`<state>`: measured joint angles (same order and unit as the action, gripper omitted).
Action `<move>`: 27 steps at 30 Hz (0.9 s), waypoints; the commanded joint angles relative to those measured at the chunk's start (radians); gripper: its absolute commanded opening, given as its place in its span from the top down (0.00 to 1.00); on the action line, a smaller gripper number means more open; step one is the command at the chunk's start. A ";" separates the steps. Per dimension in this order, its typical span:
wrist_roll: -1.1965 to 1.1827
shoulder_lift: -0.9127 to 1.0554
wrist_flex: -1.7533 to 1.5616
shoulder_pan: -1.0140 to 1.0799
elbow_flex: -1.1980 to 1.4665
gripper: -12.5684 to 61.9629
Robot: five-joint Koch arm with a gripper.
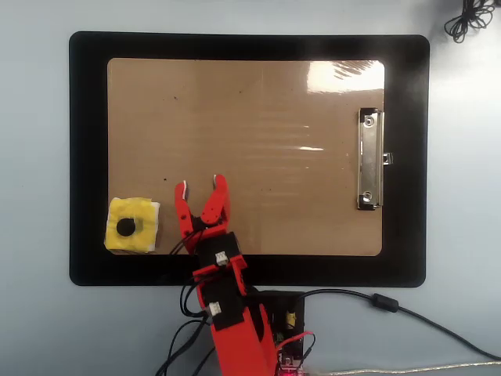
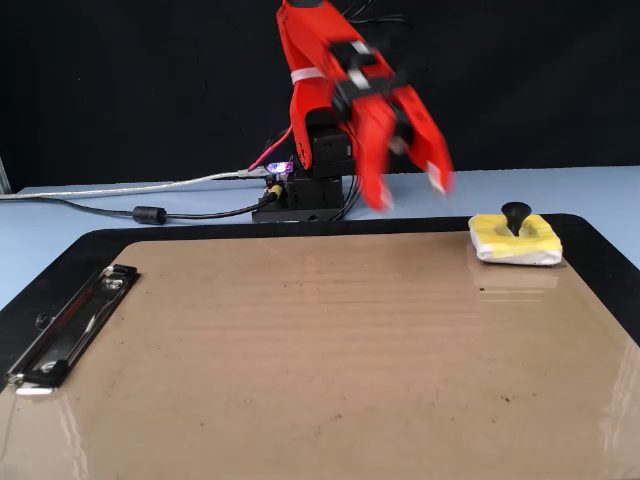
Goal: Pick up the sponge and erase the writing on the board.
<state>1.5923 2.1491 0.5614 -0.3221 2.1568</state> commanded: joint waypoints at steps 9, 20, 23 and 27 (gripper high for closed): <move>-0.495 -0.135 0.696 0.623 -0.043 0.40; -0.489 -0.236 0.690 0.634 0.014 0.37; -0.489 -0.236 0.690 0.634 0.014 0.37; -0.488 -0.236 0.690 0.634 0.014 0.37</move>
<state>1.0968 1.8991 1.2364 0.2961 2.1813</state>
